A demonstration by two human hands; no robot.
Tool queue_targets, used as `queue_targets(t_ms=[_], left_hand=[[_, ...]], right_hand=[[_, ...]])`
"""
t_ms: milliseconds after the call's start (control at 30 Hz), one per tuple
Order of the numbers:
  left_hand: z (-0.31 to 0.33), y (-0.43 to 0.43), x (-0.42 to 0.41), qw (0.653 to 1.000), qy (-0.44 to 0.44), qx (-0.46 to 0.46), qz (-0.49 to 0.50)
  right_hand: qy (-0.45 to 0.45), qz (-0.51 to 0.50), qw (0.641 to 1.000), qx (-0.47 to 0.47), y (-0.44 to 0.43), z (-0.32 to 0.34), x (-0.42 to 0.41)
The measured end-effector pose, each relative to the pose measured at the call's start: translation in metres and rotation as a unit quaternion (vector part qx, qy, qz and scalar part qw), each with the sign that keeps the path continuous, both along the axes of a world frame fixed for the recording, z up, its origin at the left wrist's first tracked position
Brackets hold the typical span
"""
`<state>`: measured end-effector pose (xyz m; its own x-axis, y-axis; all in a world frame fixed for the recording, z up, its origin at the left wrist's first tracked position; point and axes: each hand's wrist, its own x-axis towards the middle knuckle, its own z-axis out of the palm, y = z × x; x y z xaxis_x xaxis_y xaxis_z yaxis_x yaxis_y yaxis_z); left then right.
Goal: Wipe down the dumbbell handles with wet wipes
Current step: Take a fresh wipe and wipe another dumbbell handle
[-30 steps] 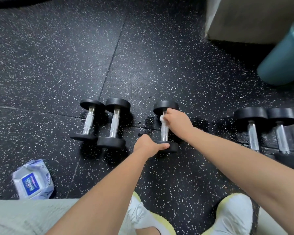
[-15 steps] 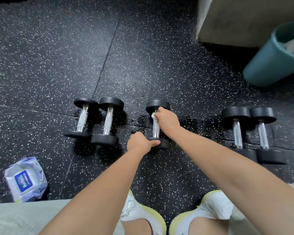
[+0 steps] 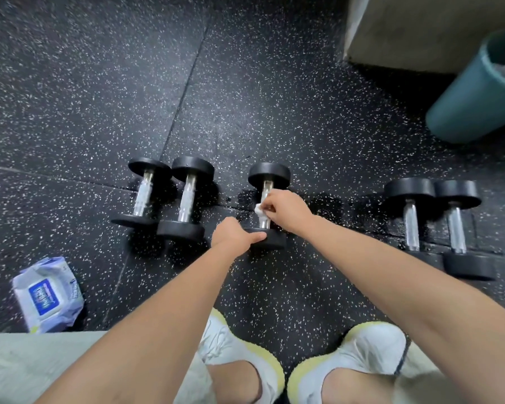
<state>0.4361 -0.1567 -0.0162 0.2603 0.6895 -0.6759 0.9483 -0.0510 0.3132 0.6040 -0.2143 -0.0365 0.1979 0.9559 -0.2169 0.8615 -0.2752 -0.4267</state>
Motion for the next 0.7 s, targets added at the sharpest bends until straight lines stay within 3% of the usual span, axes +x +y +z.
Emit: queue_targets(t_ms=[133,367,567,700], left_hand=[[0.005,0.002,0.004,0.999,-0.004,-0.028,0.022],[0.009,-0.014,0.007,0.999,0.005,0.009,-0.031],[0.008,0.000,0.003,1.000,0.021,-0.006,-0.019],[0.002,0.000,0.000,1.000,0.016,-0.011,0.005]], right_hand=[[-0.002,-0.063,0.998,0.005,0.005,0.000,-0.003],[0.036,0.033,0.997,-0.052,-0.012,0.005,0.001],[-0.001,-0.084,0.996,-0.003,0.013,0.002,0.014],[0.002,-0.003,1.000,-0.019,-0.006,0.001,-0.009]])
